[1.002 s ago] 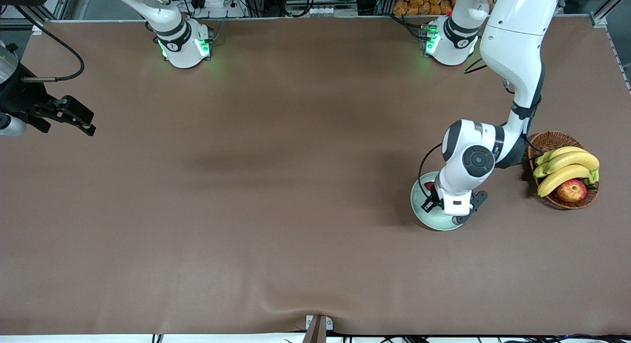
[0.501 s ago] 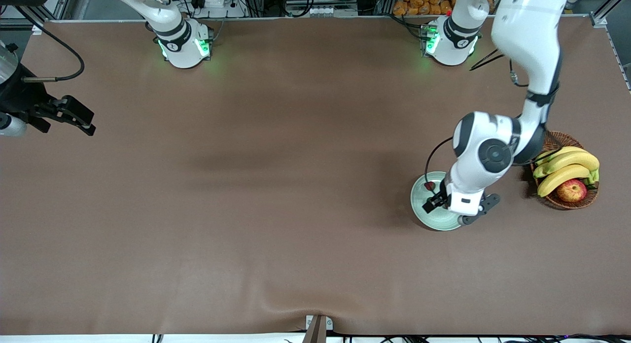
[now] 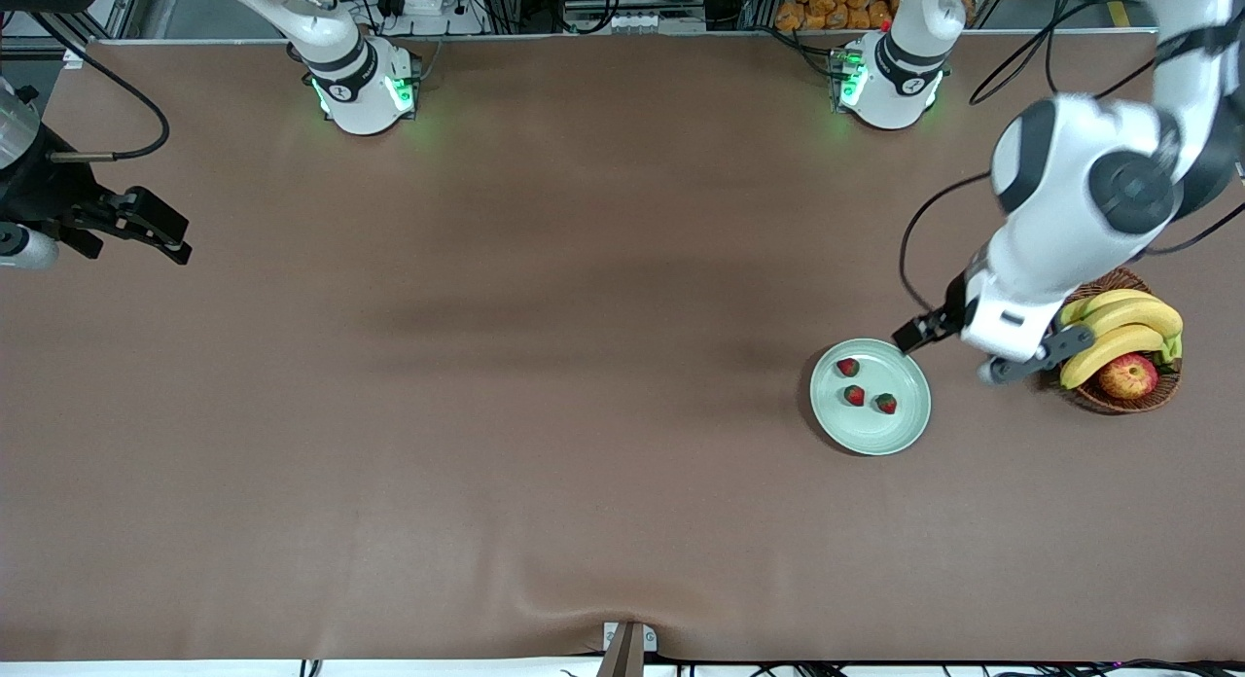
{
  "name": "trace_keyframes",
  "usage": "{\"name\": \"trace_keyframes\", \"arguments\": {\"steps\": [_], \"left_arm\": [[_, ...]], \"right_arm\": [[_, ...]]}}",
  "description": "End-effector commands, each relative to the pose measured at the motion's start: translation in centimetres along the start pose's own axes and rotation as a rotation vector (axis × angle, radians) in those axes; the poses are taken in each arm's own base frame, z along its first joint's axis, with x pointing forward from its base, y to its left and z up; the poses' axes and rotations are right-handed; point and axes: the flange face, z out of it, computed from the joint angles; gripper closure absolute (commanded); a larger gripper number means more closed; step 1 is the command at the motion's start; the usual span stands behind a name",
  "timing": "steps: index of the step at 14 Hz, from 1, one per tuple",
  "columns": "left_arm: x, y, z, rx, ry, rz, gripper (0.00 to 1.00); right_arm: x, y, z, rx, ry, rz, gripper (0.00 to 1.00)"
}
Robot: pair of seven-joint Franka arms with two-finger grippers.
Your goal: Collect all strawberries into plate
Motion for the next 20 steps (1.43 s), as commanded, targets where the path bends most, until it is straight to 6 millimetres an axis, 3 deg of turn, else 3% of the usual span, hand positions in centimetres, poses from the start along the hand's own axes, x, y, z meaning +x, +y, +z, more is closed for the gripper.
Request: {"name": "trace_keyframes", "arguments": {"steps": [1, 4, 9, 12, 15, 20], "left_arm": [[-2.2, -2.7, -4.4, 0.019, -0.011, 0.112, 0.0], [-3.9, -5.3, -8.9, 0.014, -0.019, 0.211, 0.0], [-2.8, -8.4, -14.9, 0.018, -0.036, 0.405, 0.0], [-2.4, -8.4, -16.5, 0.056, -0.035, 0.425, 0.0], [-2.1, -6.8, -18.3, 0.065, -0.042, 0.448, 0.0], [-3.0, -4.9, -18.4, 0.055, -0.042, 0.444, 0.0]], "right_arm": [[0.1, 0.0, -0.4, -0.015, -0.003, -0.003, 0.0], [0.1, 0.0, -0.4, -0.015, -0.003, -0.003, 0.0], [0.2, 0.4, -0.4, -0.014, -0.002, 0.004, 0.0], [0.2, 0.5, -0.4, -0.012, -0.002, 0.006, 0.0], [0.2, 0.5, -0.4, -0.012, -0.002, 0.006, 0.0], [0.3, 0.5, -0.3, -0.011, -0.002, 0.006, 0.0]]}}
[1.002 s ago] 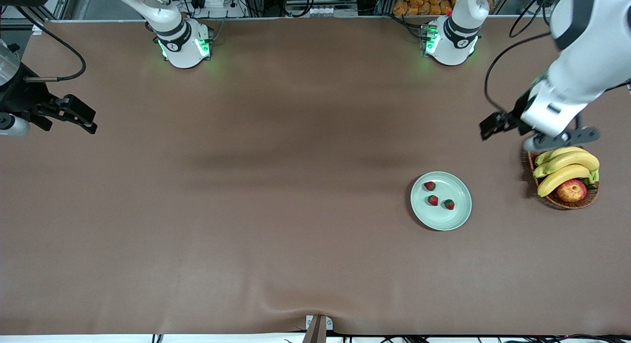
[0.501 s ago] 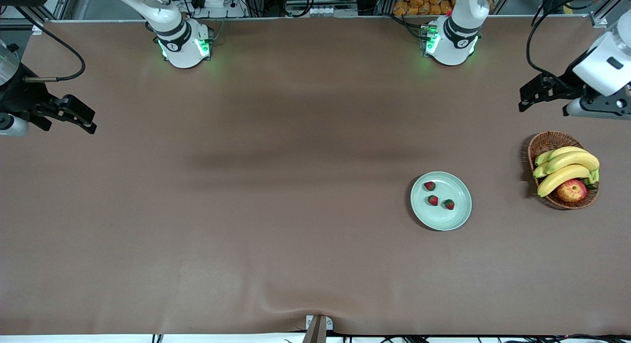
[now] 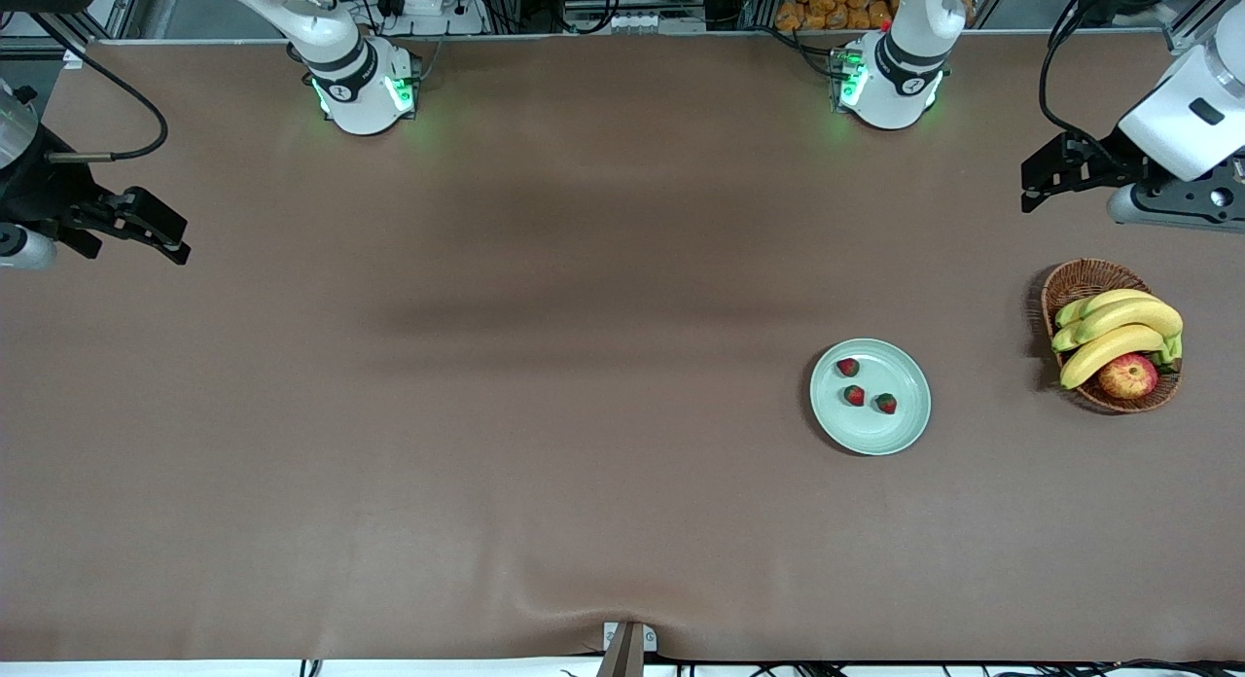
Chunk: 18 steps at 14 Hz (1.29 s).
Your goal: Collect all strawberries into plate
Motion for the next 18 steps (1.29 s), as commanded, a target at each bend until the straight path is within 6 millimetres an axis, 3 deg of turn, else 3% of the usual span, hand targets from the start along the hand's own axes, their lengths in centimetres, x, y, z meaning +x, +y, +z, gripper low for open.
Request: {"name": "trace_keyframes", "arguments": {"steps": [1, 7, 18], "left_arm": [[0.2, 1.0, -0.6, 0.013, -0.006, -0.035, 0.0], [0.2, 0.1, -0.3, 0.011, -0.012, -0.034, 0.0], [0.2, 0.3, -0.3, 0.008, -0.012, -0.04, 0.0]], "right_arm": [[0.3, 0.3, -0.3, -0.011, -0.002, 0.003, 0.0], [0.2, 0.3, -0.2, -0.011, -0.004, 0.0, 0.0], [0.4, 0.3, 0.3, -0.012, -0.015, 0.001, 0.0]]}}
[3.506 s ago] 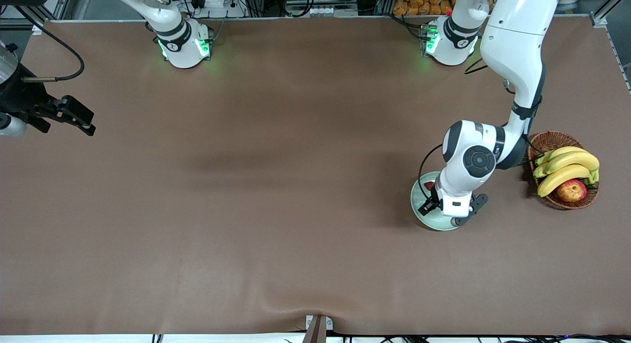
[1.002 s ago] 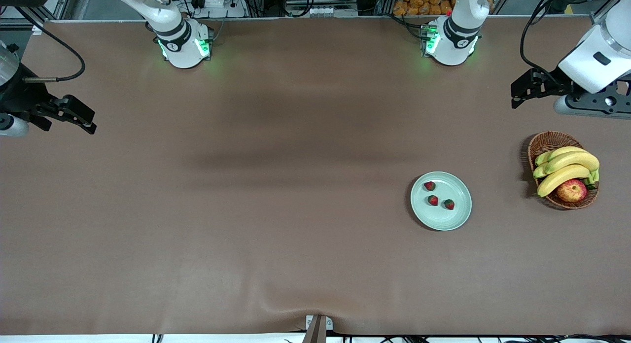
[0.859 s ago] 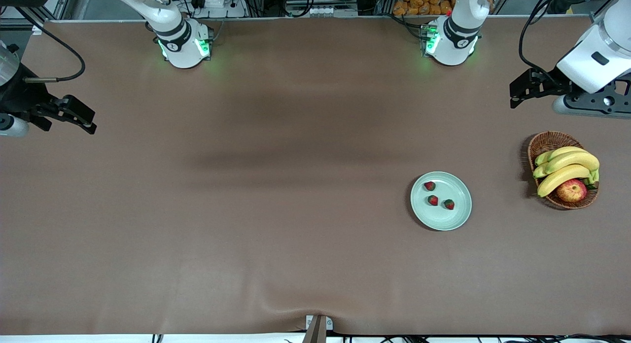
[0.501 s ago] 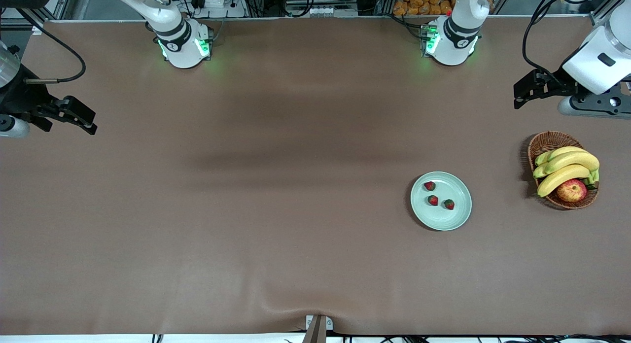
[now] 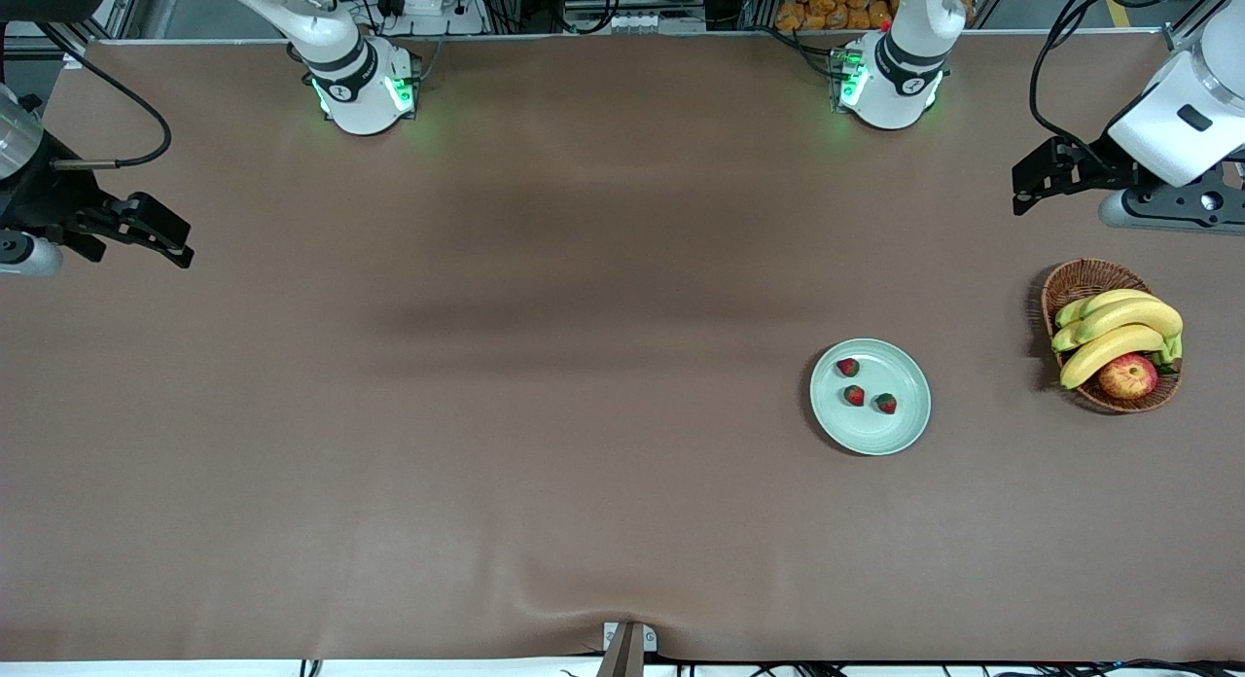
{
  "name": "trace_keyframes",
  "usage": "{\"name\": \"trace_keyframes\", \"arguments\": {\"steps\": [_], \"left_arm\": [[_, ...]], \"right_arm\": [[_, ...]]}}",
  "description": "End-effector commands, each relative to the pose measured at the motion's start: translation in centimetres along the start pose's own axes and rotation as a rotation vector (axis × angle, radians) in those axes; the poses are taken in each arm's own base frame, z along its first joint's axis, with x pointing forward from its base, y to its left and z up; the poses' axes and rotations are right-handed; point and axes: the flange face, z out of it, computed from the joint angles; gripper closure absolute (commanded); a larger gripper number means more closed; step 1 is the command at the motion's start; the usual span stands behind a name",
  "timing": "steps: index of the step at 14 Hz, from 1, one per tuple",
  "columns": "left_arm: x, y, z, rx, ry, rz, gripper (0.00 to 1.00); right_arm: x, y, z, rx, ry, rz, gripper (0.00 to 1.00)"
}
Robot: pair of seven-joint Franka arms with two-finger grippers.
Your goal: Collect all strawberries into plate
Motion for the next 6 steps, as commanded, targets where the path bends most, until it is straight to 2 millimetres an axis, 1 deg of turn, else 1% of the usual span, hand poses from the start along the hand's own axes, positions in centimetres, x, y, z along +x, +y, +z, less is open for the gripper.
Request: {"name": "trace_keyframes", "arguments": {"steps": [1, 6], "left_arm": [[0.12, 0.08, -0.49, 0.008, -0.007, -0.003, 0.0], [0.11, 0.39, -0.42, -0.004, -0.009, -0.002, 0.0]], "right_arm": [[0.15, 0.31, -0.29, -0.011, -0.003, 0.001, 0.0], [0.2, 0.21, 0.1, -0.012, -0.01, 0.001, 0.0]]}}
